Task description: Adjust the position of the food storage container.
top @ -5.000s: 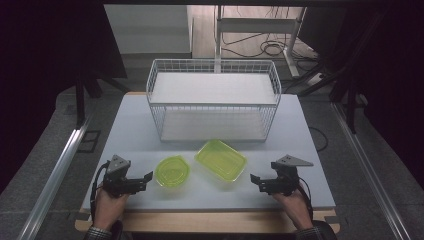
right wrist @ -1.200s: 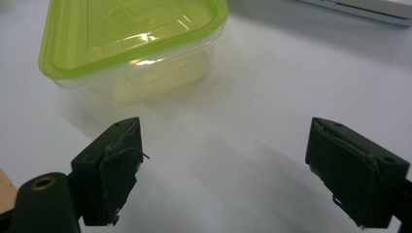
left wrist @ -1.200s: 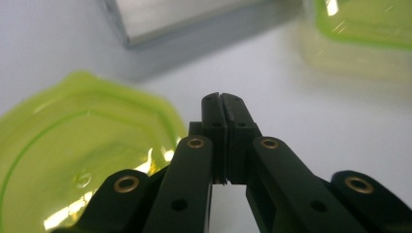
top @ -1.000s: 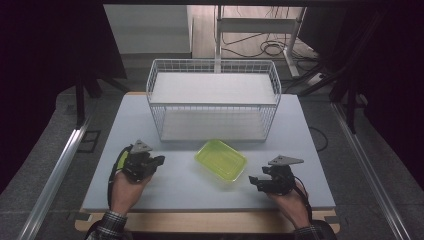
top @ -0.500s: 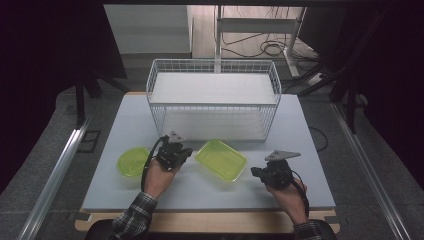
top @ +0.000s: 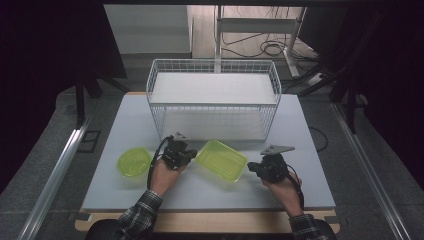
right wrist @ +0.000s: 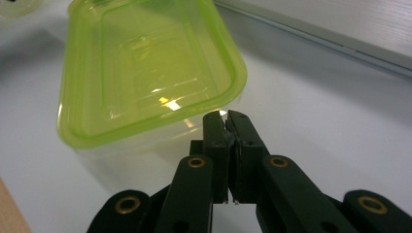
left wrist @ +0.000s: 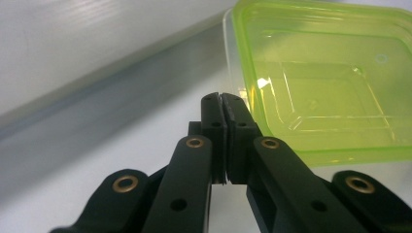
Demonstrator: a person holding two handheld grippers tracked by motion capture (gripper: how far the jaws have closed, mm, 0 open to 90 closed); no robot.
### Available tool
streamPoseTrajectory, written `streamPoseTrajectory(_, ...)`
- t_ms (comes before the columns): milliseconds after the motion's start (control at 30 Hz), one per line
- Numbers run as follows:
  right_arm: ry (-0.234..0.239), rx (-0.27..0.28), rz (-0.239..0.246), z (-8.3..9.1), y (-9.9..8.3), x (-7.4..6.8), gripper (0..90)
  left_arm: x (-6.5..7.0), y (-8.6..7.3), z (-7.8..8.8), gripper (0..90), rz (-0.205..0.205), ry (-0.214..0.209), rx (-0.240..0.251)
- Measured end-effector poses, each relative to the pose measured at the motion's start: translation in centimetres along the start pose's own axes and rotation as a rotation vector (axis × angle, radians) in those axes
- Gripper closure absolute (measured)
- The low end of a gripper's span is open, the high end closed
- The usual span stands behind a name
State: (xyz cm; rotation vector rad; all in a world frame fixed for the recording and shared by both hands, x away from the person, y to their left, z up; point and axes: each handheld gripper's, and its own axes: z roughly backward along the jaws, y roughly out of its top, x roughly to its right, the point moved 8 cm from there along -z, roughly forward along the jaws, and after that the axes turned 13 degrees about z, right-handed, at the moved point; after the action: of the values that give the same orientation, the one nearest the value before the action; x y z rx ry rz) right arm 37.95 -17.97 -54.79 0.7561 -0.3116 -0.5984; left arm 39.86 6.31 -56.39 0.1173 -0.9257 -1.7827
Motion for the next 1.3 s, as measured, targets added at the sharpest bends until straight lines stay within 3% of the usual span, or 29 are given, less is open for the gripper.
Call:
streamPoseTrajectory(67, -0.008, -0.001, -0.001, -0.1, 0.1, 0.4, 86.2, 0.3, -0.5, 0.2, 89.2, -0.003, -0.012, -0.009)
streamPoseTrajectory(300, -0.004, -0.001, -0.016, -0.4, 0.3, 1.0, 86.2, 1.3, -2.3, 1.1, 88.9, 0.041, -0.058, -0.017)
streamPoseTrajectory(567, 0.007, 0.0, -0.021, -1.1, 0.9, 1.2, 85.6, 2.5, -5.1, 1.7, 87.9, 0.01, -0.092, -0.078)
streamPoseTrajectory(1000, 0.021, -0.015, 0.012, -2.7, 1.8, 1.3, 84.6, 4.2, -7.3, 2.1, 85.8, -0.028, -0.111, -0.113)
streamPoseTrajectory(1067, 0.017, -0.014, 0.02, -2.6, 1.7, 1.3, 83.1, 4.1, -7.4, 2.3, 84.8, -0.028, -0.109, -0.104)
streamPoseTrajectory(1100, 0.01, -0.011, 0.028, -2.4, 1.7, 1.3, 82.3, 3.6, -7.3, 2.8, 84.2, -0.046, -0.081, -0.089)
streamPoseTrajectory(1167, -0.007, -0.006, 0.034, -1.9, 1.6, 1.3, 79.8, 3.1, -7.2, 3.5, 81.5, -0.046, -0.071, -0.058)
streamPoseTrajectory(1300, -0.033, 0.02, 0.049, -0.7, 1.4, 1.1, 71.0, 2.6, -7.2, 4.7, 64.4, -0.086, -0.043, -0.003)
